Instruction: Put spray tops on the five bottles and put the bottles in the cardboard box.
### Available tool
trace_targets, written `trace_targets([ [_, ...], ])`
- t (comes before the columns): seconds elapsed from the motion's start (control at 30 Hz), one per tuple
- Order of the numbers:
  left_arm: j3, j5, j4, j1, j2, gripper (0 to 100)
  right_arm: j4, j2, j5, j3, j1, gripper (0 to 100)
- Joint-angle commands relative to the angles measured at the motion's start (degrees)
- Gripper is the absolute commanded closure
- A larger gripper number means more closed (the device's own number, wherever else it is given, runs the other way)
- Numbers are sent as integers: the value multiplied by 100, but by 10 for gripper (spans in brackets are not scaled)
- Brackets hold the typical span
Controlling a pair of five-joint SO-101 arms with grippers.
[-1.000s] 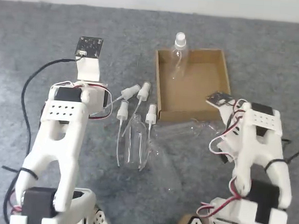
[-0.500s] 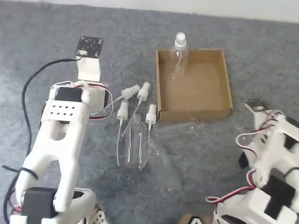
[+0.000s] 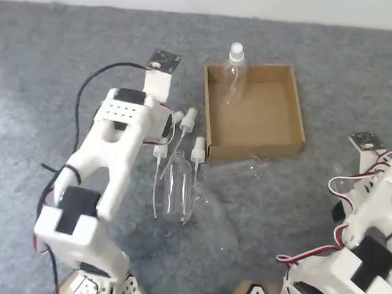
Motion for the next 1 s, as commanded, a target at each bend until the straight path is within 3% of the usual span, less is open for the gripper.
trace_targets([
  [0.0, -365, 53, 35, 220, -18, 902, -48, -48, 141, -352, 171, 987],
  [0.23, -66, 466, -466, 492, 431, 919, -40, -4, 141, -325, 119, 983],
  [0.5, -48, 431, -334, 35, 431, 920, 4, 4, 141, -281, 136, 982],
  [0.97, -75, 123, -97, 141, 756, 920, -4, 4, 149, 88, 48, 981],
])
